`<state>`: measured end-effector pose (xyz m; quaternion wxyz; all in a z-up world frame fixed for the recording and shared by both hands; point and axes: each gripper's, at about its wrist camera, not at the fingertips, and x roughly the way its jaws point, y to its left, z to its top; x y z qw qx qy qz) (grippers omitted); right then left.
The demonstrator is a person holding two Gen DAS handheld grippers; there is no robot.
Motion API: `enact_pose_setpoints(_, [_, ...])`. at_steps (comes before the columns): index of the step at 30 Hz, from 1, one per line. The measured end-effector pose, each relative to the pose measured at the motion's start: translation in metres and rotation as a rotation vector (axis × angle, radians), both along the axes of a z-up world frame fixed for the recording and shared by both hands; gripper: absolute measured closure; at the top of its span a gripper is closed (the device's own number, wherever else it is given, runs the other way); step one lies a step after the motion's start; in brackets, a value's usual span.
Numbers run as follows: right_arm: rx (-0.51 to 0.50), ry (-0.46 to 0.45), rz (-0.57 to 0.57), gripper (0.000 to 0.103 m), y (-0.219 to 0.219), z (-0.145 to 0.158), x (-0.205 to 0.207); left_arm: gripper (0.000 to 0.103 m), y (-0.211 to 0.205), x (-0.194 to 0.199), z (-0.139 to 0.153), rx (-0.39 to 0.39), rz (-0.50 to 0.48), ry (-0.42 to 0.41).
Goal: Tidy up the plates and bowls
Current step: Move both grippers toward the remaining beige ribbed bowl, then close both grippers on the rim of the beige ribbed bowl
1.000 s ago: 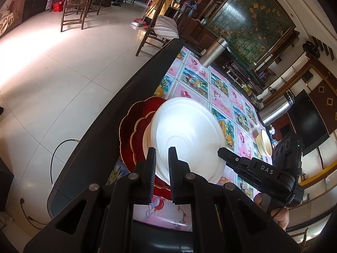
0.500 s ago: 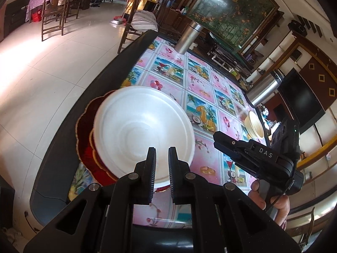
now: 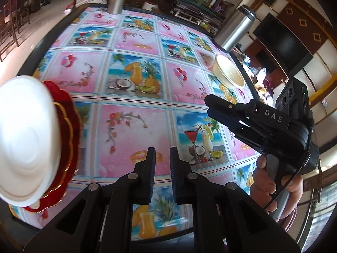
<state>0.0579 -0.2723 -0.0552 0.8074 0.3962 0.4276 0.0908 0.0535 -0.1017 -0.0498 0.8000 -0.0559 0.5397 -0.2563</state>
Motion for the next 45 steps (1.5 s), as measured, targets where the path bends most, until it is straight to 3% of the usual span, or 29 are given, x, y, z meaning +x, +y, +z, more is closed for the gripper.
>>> enact_pose_setpoints(3, [0.01,0.008,-0.061,0.069,-0.037,-0.006,-0.004,0.089,-0.034,0.008,-0.009,0.009,-0.045,0.04])
enact_pose_setpoints(7, [0.009,0.016,-0.134,0.069,-0.084,-0.012,-0.012,0.064,-0.074,0.015,-0.019,0.038,-0.091,0.058])
enact_pose_setpoints(13, [0.024,0.039,-0.228,0.069,-0.146,-0.029,-0.023,0.064,-0.124,0.029,-0.037,0.069,-0.149,0.102])
enact_pose_setpoints(20, [0.011,0.055,-0.31,0.069,-0.204,-0.037,-0.021,0.064,-0.156,0.058,-0.045,0.072,-0.146,0.138])
enact_pose_setpoints(24, [0.005,0.038,-0.357,0.069,-0.232,-0.03,-0.01,0.064,-0.176,0.09,-0.024,0.047,-0.12,0.092])
enact_pose_setpoints(27, [0.021,0.026,-0.403,0.069,-0.254,-0.024,0.002,0.057,-0.195,0.12,-0.015,0.027,-0.091,0.072])
enact_pose_setpoints(33, [0.033,0.06,-0.479,0.069,-0.294,-0.032,0.033,0.057,-0.229,0.172,-0.027,-0.006,-0.028,0.083])
enact_pose_setpoints(45, [0.051,0.069,-0.488,0.069,-0.308,-0.057,0.048,0.057,-0.26,0.207,-0.055,-0.11,0.019,0.139])
